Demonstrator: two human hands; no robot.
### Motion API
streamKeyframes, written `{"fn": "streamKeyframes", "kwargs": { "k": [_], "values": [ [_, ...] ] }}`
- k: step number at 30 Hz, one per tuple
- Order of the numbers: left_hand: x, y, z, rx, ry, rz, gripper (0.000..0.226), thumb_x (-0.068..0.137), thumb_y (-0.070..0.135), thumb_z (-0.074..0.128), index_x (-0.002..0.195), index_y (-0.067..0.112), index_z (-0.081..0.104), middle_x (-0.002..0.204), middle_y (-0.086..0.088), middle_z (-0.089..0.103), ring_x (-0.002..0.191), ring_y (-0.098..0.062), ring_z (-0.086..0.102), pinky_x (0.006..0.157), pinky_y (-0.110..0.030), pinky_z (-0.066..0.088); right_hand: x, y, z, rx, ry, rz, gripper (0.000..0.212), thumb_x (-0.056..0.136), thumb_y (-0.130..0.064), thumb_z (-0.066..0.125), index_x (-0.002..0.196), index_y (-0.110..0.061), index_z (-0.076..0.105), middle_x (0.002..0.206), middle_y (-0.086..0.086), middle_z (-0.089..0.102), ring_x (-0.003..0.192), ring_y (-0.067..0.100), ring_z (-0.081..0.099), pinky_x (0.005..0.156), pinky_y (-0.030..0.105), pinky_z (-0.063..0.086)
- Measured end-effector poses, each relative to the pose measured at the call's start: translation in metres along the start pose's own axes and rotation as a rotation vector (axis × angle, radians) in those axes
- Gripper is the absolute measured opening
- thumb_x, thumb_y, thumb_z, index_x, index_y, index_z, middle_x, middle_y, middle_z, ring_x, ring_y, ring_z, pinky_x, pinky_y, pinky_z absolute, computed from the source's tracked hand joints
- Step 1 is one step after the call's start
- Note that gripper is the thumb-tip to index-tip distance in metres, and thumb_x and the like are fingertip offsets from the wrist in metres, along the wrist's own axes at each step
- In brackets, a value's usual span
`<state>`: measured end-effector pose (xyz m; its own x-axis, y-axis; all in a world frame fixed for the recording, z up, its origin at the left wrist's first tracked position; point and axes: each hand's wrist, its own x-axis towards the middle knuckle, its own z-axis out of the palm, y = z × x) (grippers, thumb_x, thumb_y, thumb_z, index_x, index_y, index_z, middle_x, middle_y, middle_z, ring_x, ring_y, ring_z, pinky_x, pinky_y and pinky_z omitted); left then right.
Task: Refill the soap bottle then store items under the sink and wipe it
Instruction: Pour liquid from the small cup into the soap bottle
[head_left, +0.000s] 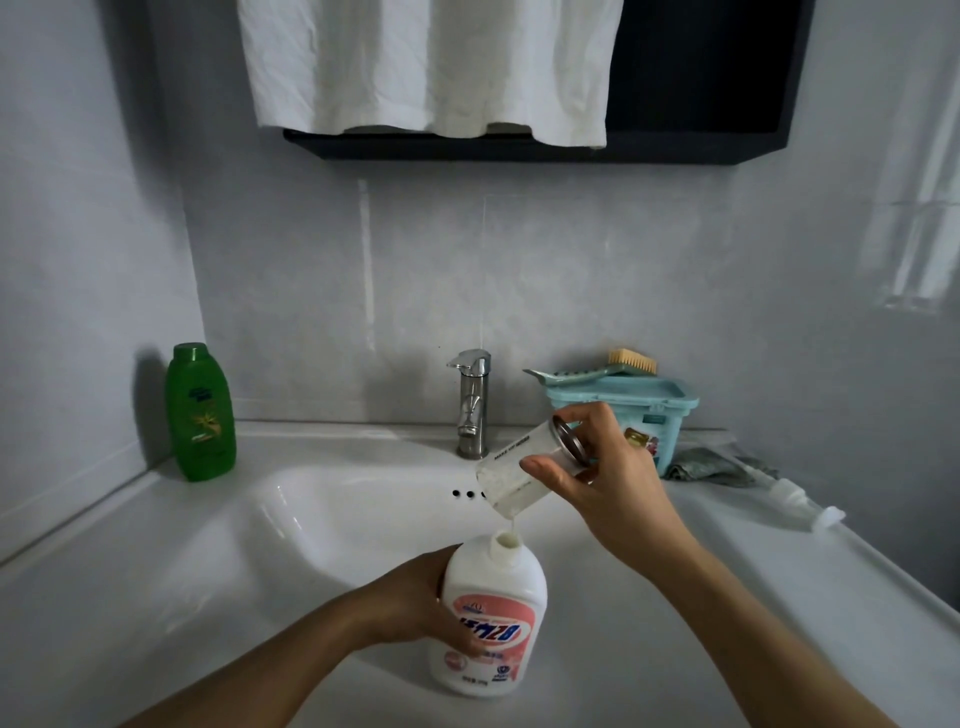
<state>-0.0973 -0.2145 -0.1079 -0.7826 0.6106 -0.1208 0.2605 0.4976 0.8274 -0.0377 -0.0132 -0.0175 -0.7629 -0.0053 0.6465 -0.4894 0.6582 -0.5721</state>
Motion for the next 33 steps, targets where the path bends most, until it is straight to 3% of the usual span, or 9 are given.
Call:
{"fn": "streamKeyframes", "kwargs": {
  "k": [6,19,23,28,33],
  "values": [
    [0.0012,-0.0021,-0.0002,-0.005,0.008,0.004,0.068,0.065,0.004,0.084,0.122,0.031,0.056,0.11,0.011,0.071,0.101,0.0,0.065,0.083,-0.016,0.052,0.0003,0.0008,-0.0002,-0.007,0.002,-0.007,0.048,0.067,-0.055,0.06,0.103,-0.033,0.038,0.089,-0.026,0.049,0.08,-0.012,0.051,0.063,-0.003,0.038],
    [0.0029,-0.0042,0.0,-0.007,0.004,0.007,0.07,0.066,0.006,0.084,0.124,0.032,0.055,0.111,0.012,0.07,0.1,0.002,0.064,0.078,-0.012,0.051,0.0007,0.0028,0.0014,0.05,0.05,0.012,0.054,0.067,-0.051,0.065,0.105,-0.032,0.034,0.082,-0.018,0.055,0.068,-0.017,0.052,0.059,0.001,0.038],
    [0.0036,-0.0048,0.0,-0.002,0.004,0.009,0.07,0.065,0.008,0.085,0.123,0.034,0.055,0.111,0.013,0.07,0.102,0.0,0.064,0.083,-0.016,0.052,0.001,0.0023,0.0023,0.074,0.076,0.018,0.049,0.07,-0.041,0.07,0.099,-0.029,0.033,0.078,-0.018,0.053,0.065,-0.02,0.05,0.056,0.0,0.037],
    [0.0035,-0.006,0.0007,0.002,0.023,0.006,0.071,0.065,0.007,0.085,0.125,0.03,0.056,0.111,0.011,0.071,0.101,-0.001,0.065,0.087,-0.02,0.054,0.0003,0.0008,0.0016,0.041,0.075,-0.006,0.049,0.067,-0.048,0.066,0.096,-0.022,0.036,0.074,-0.017,0.052,0.063,-0.014,0.051,0.054,0.004,0.038],
    [0.002,-0.0035,-0.0002,0.006,0.012,0.007,0.067,0.066,0.007,0.085,0.12,0.035,0.056,0.11,0.012,0.07,0.102,-0.001,0.064,0.085,-0.017,0.052,-0.0004,0.0,0.0003,0.035,0.042,-0.025,0.043,0.072,-0.042,0.067,0.098,-0.023,0.038,0.078,-0.018,0.052,0.068,-0.019,0.051,0.055,0.002,0.039]
  ]
}}
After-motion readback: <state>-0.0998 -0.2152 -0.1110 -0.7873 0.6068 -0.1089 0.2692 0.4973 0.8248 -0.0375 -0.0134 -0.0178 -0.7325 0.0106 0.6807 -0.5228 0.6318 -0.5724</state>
